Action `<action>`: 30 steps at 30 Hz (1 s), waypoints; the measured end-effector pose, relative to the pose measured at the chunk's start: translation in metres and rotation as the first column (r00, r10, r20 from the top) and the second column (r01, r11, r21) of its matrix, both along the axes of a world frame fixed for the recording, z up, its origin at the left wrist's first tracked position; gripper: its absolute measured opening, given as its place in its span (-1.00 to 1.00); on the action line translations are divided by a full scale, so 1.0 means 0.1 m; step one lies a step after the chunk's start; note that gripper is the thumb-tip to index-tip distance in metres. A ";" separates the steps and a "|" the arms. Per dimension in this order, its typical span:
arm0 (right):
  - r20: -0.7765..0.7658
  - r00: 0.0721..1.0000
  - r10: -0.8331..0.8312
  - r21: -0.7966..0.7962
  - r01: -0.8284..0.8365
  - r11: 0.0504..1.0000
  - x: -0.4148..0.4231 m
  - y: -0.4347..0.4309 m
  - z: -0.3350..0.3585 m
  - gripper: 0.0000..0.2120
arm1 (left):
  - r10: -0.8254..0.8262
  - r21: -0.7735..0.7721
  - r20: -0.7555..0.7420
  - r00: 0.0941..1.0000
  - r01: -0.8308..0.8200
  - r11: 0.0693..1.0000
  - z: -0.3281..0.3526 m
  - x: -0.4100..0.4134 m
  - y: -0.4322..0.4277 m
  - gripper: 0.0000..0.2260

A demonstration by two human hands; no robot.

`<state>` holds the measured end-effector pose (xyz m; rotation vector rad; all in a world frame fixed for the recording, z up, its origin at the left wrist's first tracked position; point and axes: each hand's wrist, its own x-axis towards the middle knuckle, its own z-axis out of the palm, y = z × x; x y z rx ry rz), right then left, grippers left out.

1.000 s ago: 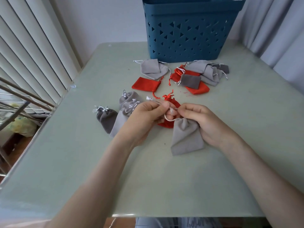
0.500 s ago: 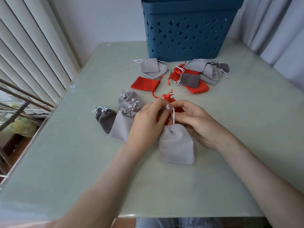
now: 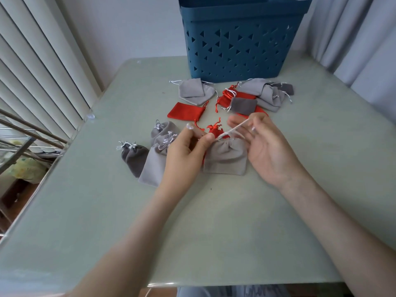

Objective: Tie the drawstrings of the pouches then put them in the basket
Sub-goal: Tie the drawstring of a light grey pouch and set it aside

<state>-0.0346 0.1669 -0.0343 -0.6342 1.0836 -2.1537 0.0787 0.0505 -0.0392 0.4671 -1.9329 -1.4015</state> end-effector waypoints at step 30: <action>-0.337 0.919 0.205 0.295 -0.104 0.950 0.16 0.05 -0.03 -0.89 | -0.301 0.142 -0.036 0.953 0.303 0.942 0.06 0.03 0.00 -0.86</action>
